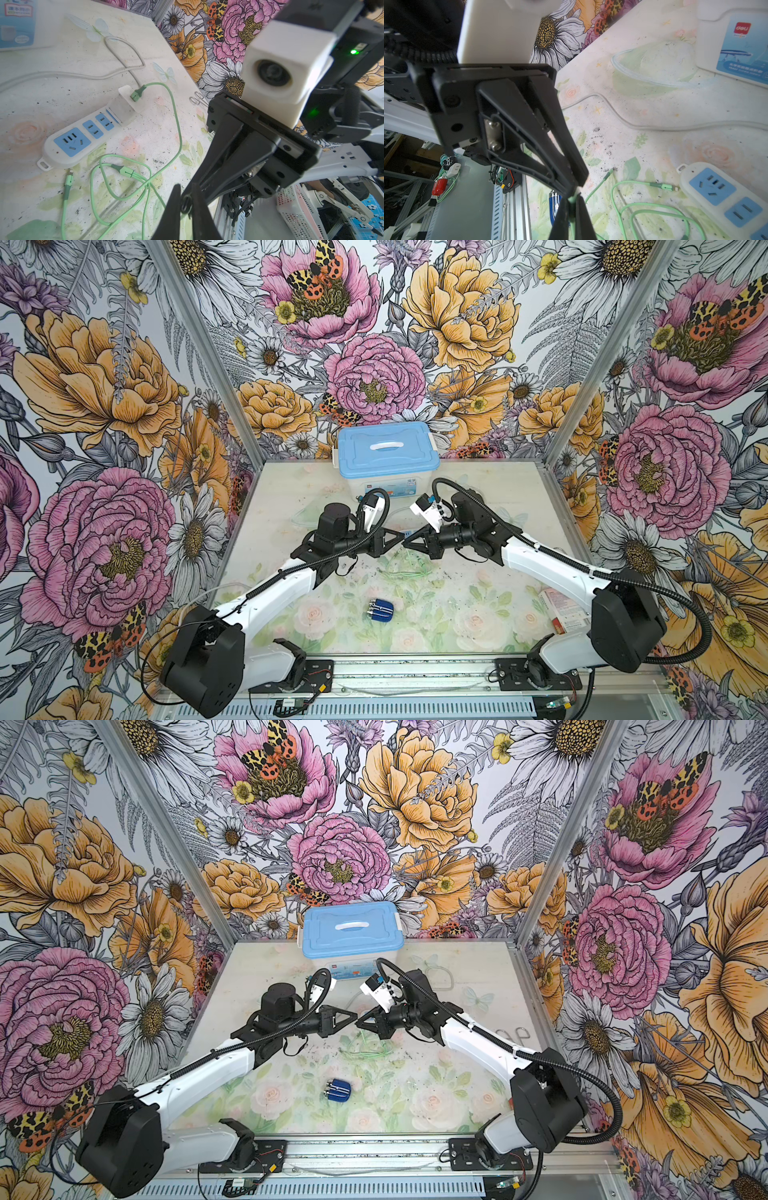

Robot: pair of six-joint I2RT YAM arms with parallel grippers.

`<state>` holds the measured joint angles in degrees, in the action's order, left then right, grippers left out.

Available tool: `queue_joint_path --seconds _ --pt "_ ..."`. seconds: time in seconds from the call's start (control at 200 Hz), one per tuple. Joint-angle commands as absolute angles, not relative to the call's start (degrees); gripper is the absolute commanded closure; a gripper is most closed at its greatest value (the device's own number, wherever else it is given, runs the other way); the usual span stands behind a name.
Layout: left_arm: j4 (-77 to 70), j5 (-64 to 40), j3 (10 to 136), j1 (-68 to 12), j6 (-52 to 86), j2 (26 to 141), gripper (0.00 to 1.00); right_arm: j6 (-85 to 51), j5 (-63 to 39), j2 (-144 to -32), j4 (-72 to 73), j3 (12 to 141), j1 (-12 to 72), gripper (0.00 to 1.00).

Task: Charge the electric shaver
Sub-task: Pick up the charging cable from the center of the board.

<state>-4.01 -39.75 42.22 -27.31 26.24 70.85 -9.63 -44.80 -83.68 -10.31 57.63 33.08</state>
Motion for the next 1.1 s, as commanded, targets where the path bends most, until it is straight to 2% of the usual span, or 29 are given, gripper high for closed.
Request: queue_joint_path --seconds 0.0,0.105,0.385,0.45,0.55,0.651,0.691,0.851,1.096 --pt "-6.27 -40.14 41.4 -25.62 27.22 69.11 0.67 -10.3 -43.73 -82.27 -9.84 58.8 33.09 1.0" --pt "-6.36 -39.97 41.09 -24.84 27.25 68.47 0.58 -10.55 -43.79 -82.44 -9.85 58.63 33.31 1.0" --pt "-6.68 -41.96 41.31 -24.98 26.77 69.04 0.62 -10.71 -43.87 -82.7 -9.76 59.15 34.1 1.0" --pt "-6.68 -42.27 41.4 -25.27 26.31 69.16 0.6 -10.71 -44.27 -82.84 -9.77 59.5 34.19 1.0" --pt "-6.8 -43.39 41.82 -25.51 26.02 70.08 0.52 -10.63 -44.38 -82.88 -9.77 59.72 34.28 1.0" --pt "-6.88 -43.66 42.14 -25.88 25.68 70.88 0.52 -10.69 -44.38 -82.71 -9.76 59.68 34.28 1.0" --pt "-6.95 -43.68 42.26 -26.01 25.66 71.05 0.56 -10.71 -44.35 -82.54 -9.76 59.76 34.28 1.0" --pt "-7.57 -44.5 42.8 -26.1 25.69 71.71 0.83 -10.77 -44.44 -82.53 -9.77 60.01 34.28 1.0" --pt "-7.69 -44.81 42.8 -26.12 25.61 71.54 0.95 -10.72 -44.1 -82.96 -9.75 60.29 34.28 1.0"
